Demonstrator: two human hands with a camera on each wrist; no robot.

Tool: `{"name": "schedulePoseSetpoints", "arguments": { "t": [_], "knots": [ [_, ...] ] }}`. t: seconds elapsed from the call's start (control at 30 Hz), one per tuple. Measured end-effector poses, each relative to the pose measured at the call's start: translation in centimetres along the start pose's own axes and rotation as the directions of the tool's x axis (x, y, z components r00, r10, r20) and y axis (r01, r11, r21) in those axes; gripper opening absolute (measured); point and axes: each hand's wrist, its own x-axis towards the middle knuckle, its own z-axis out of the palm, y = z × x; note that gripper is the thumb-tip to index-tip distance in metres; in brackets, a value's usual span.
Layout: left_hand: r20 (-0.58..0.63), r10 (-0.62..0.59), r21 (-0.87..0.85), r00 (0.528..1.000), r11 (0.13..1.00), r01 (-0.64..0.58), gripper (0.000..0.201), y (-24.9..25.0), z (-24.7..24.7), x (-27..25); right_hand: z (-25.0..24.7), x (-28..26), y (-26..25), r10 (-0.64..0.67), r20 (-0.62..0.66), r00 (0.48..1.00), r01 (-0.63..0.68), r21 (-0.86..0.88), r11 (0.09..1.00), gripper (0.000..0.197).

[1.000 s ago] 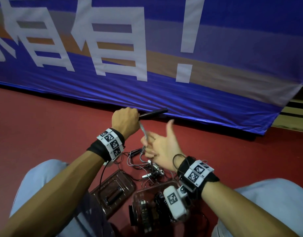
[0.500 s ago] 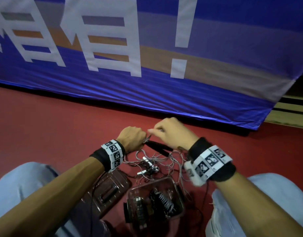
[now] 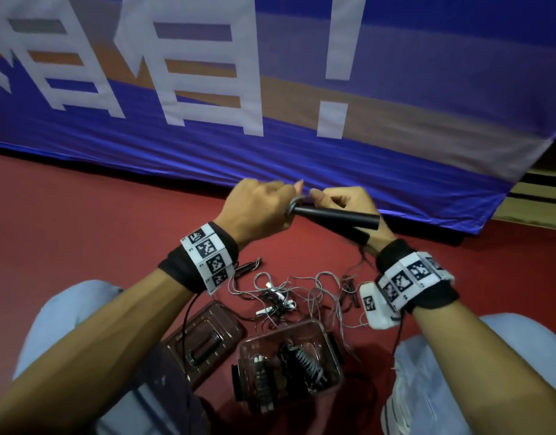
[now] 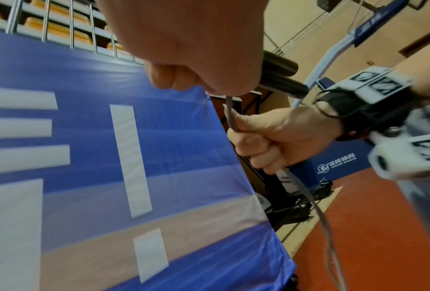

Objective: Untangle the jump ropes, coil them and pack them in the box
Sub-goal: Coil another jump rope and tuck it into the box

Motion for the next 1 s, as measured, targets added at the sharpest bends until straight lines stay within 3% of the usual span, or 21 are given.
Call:
{"name": "schedulePoseSetpoints", "arguments": {
  "t": [0.07,0.1,0.17,0.23,0.3,0.37,0.5,0.6,0.67,0.8,0.9,1.0],
  "knots": [
    [-0.002,-0.076,0.035,0.997,0.996,0.076,0.037,-0.8,-1.2,0.8,2.7,-1.0,0.0,0.269,-0.042,0.962,-0.261,0.133,0.956,0.005],
    [0.028,-0.141,0.051,0.99,0.989,0.14,0.039,-1.0,-1.5,0.9,4.3,-1.4,-0.6,0.323,-0.076,0.943,-0.311,0.142,0.94,0.007],
    [0.162,-0.342,0.13,0.926,0.937,0.324,0.041,-0.9,-1.7,1.3,7.5,-1.7,-2.2,0.143,-0.196,0.97,-0.131,0.072,0.989,0.039],
    [0.362,-0.537,0.211,0.762,0.843,0.494,0.031,-0.6,-1.1,1.5,9.7,-2.3,-4.2,0.104,-0.221,0.97,-0.106,0.002,0.994,0.056],
    [0.461,-0.589,0.248,0.664,0.804,0.541,0.019,-0.7,0.1,1.0,10.9,-3.4,-4.0,0.047,-0.171,0.984,-0.075,-0.163,0.984,0.053],
    [0.52,-0.59,0.245,0.618,0.796,0.554,0.017,-0.8,1.2,0.1,11.1,-4.2,-3.1,0.019,-0.058,0.998,-0.035,-0.283,0.959,0.042],
    [0.572,-0.557,0.239,0.602,0.815,0.528,0.017,-0.9,2.6,-1.5,9.2,-4.0,-2.3,-0.06,0.078,0.995,0.084,-0.353,0.932,0.031],
    [0.57,-0.492,0.255,0.658,0.867,0.427,0.022,-0.9,2.8,-2.6,7.9,-4.0,-2.0,-0.101,0.089,0.991,0.126,-0.341,0.932,0.031],
    [0.601,-0.441,0.275,0.667,0.897,0.346,0.026,-0.7,2.5,-3.0,7.4,-4.0,-2.0,-0.137,0.088,0.987,0.159,-0.332,0.93,0.032],
    [0.728,-0.298,0.28,0.617,0.951,0.129,0.025,1.1,2.0,-3.6,6.7,-4.2,-2.2,-0.177,0.186,0.967,0.245,-0.472,0.847,0.033],
    [0.781,-0.22,0.219,0.584,0.973,0.074,0.02,1.5,1.8,-4.1,5.8,-3.9,-2.3,-0.184,0.236,0.954,0.289,-0.569,0.77,0.037],
    [0.79,-0.15,0.18,0.594,0.984,0.01,0.017,1.1,1.3,-4.1,4.5,-3.4,-2.9,-0.206,0.223,0.953,0.301,-0.594,0.746,0.046]
  ]
}}
